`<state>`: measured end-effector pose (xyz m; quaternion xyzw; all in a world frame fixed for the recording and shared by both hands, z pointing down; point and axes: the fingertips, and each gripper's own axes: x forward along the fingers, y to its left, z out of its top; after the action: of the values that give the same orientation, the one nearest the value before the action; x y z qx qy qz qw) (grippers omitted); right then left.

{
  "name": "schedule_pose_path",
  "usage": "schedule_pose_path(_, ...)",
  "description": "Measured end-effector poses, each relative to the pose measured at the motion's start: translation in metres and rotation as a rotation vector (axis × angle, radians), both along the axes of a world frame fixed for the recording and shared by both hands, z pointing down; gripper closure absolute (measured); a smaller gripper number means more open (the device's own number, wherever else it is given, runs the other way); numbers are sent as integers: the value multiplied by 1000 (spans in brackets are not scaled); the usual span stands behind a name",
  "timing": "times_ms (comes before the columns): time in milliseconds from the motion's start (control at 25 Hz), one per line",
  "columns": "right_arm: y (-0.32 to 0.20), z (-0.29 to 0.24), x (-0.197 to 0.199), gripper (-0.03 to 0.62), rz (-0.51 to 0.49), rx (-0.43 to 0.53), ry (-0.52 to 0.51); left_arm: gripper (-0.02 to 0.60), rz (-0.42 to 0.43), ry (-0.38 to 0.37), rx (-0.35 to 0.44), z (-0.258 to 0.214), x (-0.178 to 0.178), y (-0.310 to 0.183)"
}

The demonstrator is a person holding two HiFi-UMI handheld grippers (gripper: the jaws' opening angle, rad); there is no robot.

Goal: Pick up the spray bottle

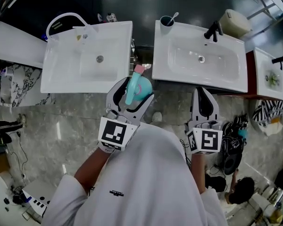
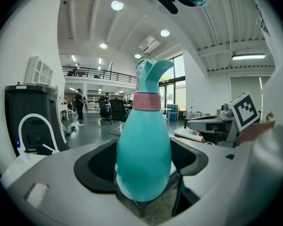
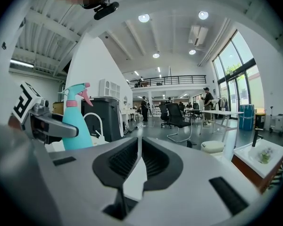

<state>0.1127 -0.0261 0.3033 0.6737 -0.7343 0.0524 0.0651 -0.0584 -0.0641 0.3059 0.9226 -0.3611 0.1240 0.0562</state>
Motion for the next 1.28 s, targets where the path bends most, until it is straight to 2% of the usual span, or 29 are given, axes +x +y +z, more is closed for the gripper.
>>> schedule_pose_path(1280, 10, -2, -5, 579, -5, 0, 13, 236, 37, -9, -10, 4, 9, 13)
